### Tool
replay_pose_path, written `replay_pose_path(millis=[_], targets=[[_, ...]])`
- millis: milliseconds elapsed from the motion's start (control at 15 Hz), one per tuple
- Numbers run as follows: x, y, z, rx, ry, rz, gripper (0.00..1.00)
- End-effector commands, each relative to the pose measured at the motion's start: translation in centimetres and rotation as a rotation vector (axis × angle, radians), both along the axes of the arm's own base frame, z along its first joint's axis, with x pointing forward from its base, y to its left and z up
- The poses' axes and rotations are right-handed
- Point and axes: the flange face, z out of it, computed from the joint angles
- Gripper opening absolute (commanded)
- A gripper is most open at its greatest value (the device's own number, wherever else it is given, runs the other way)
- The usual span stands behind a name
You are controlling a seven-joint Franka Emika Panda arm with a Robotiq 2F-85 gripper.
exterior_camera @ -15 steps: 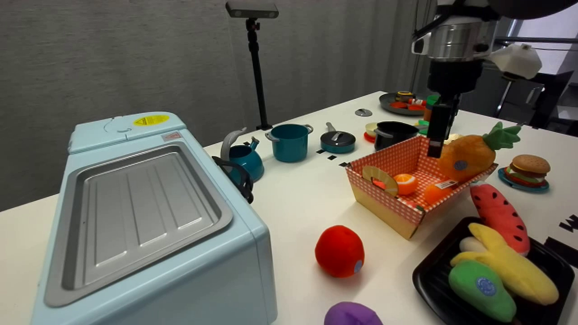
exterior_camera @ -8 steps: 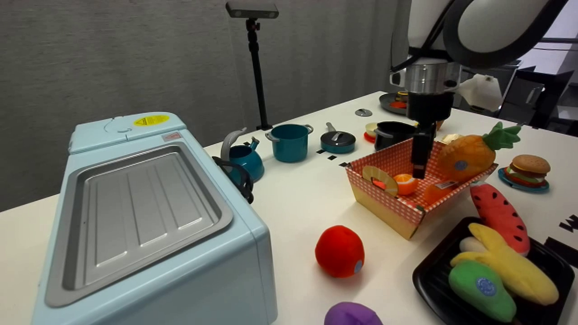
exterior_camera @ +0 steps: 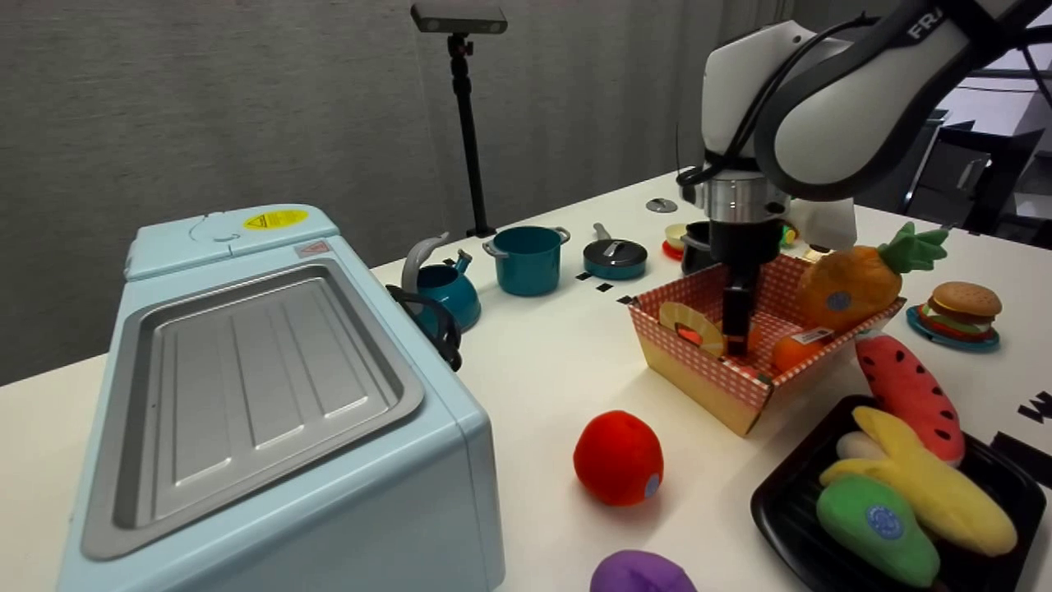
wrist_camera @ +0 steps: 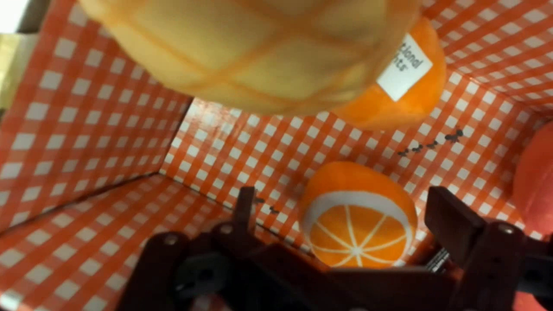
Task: Take three fruit plush toys out of the box and put them on the table
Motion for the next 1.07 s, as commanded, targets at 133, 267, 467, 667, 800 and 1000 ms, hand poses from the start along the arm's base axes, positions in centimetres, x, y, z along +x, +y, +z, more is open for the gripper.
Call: replay_pose_path(millis=[133,267,467,667,800,1000], targets=[[1.4,0.3,-1.4,-0.029,-0.006,0.0,0.68],[1.1,0.4,-1.1,-0.037,-0.008,0.003,0.51],[0.8,1.1,0.2,-0.053,-0.028,0.003,0.29],[0.2,2.4,1.9,-0.062,-0.042,-0.014,0.09],[-0.2,3.6,3.7,-0.06,-0.063,-0.021,0.05],[-0.7,5.8,7.1,-0.047,-0.107,-0.02,0.06]])
